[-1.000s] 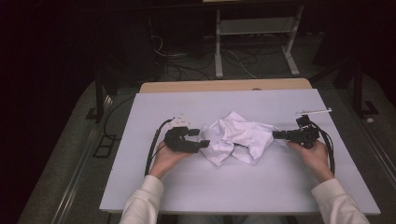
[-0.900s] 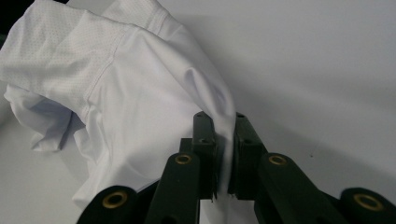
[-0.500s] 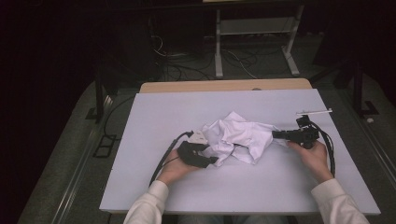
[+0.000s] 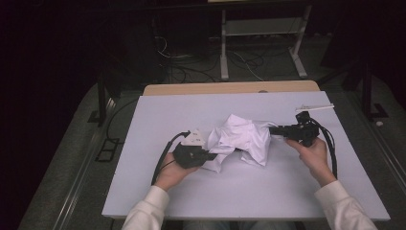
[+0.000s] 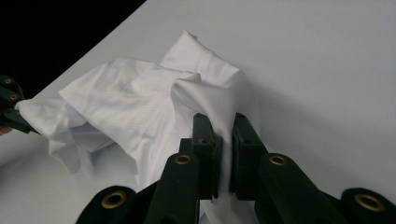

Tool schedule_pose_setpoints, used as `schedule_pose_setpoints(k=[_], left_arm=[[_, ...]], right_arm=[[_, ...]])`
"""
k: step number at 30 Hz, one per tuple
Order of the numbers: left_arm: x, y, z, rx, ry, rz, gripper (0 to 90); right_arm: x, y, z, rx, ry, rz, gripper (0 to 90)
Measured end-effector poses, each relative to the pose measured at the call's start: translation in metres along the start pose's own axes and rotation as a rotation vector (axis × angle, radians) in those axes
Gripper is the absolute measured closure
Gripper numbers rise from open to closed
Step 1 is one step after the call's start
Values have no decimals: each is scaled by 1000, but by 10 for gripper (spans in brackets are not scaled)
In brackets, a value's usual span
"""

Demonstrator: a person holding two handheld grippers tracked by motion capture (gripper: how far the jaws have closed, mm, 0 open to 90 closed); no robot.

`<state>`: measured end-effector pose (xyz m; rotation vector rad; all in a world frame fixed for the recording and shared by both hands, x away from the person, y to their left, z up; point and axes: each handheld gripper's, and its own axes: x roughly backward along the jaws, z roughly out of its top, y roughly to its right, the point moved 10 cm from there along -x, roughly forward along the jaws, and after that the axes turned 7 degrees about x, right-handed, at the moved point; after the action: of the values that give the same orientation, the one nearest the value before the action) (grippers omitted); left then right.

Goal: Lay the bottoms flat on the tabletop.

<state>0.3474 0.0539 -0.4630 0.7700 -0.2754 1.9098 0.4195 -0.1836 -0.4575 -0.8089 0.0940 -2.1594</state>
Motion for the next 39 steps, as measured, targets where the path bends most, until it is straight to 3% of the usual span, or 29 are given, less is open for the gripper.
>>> schedule_pose_setpoints(k=[1,2,8,10,12,14,18,21,25,28,34,39], left_arm=[[7,4,-1,-5,4,-5,865],[19,13,-8,-26,-11,-23,865],[32,25,-29,-45,-60,-61,864],[34,32,-39,-59,-88,-102,859],[35,34,-41,-59,-95,-110,859],[38,44,-49,-74,-131,-155,844],[44,50,-52,-95,-152,-173,800],[54,51,-45,-97,-133,-180,741],[59,38,-32,-74,-92,-127,621],[55,21,-22,-21,-62,-90,558],[32,-21,-5,101,-11,-9,492],[4,-55,8,169,-14,58,476]], right_arm=[[0,0,0,0,0,0,807],[4,-11,5,5,11,38,807],[10,-35,0,18,-1,108,807],[13,-55,-9,24,-12,163,807],[14,-60,-13,28,-19,176,807],[16,-73,-23,32,-39,210,807],[16,-86,-39,25,-73,243,807],[13,-95,-54,27,-112,266,807],[10,-105,-72,17,-164,298,807],[9,-109,-83,20,-200,305,807],[13,-109,-103,13,-263,301,807],[20,-105,-116,10,-295,290,807]])
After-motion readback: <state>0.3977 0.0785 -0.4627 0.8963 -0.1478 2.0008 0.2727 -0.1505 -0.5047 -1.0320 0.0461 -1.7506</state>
